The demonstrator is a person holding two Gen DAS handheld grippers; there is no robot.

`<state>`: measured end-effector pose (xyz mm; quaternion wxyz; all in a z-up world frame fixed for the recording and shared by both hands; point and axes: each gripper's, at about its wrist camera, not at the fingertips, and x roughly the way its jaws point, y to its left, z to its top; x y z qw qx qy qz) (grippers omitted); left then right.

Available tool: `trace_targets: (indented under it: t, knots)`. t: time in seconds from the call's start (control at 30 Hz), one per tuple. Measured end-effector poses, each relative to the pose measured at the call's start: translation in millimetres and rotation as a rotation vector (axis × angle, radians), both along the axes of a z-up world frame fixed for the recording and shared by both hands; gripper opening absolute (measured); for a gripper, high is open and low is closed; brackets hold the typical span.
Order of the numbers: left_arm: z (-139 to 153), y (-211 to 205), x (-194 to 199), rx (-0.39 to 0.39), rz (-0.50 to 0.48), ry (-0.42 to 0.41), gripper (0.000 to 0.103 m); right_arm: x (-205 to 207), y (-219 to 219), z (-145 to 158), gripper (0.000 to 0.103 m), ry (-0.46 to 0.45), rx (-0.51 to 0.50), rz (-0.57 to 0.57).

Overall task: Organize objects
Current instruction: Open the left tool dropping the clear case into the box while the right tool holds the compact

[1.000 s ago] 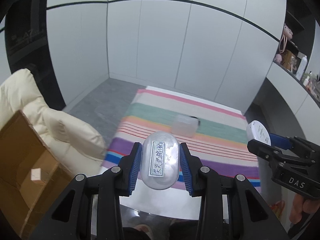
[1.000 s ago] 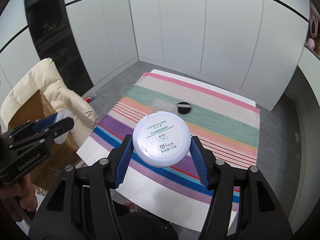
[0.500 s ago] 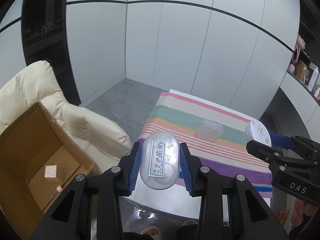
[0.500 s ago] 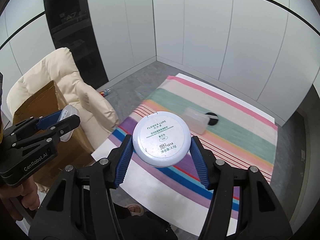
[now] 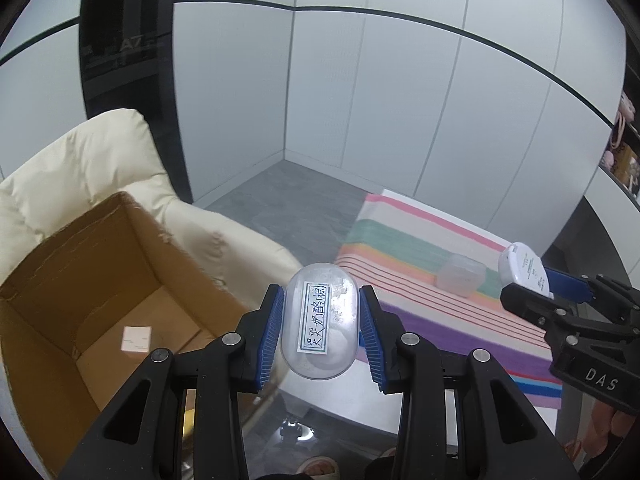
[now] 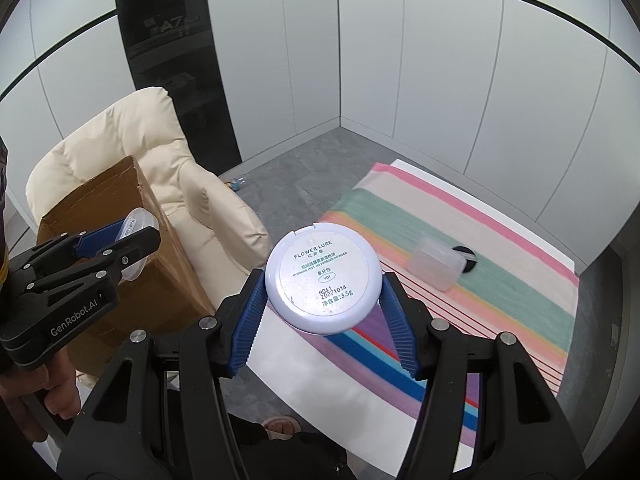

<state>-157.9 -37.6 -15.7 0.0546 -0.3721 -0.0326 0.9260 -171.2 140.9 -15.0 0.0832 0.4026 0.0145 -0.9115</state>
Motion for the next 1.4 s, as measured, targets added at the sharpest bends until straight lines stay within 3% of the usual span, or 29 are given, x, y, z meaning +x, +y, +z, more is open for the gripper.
trace_targets:
  t: [0.6,0.63,0.7,0.77,0.83,1.4]
  knots:
    - [-6,-74,11,-0.016,0.141,-0.006,0.041,-19,-66,0,0.06,-0.004,-0.006,0.113]
    - [-6,-77,13,-0.024,0.161,0.0,0.045,-20,-69,0,0.06,-0.003,-0.005,0.12]
    - [-4,-82,16,-0.04,0.191,0.018,0.086,-20,-77,1,0.06,0.001,-0.004,0.134]
    - [1,-86,24,-0.066,0.219,0.059,0.103,-21,-85,2,0.06,0.004,-0.004,0.149]
    - [5,-89,29,-0.083,0.219,0.089,0.103,-21,-94,2,0.06,0.006,-0.003,0.164]
    - [4,-153,55,-0.059,0.304,0.052,0.103,-21,-175,1,0.06,0.0,-0.011,0.308]
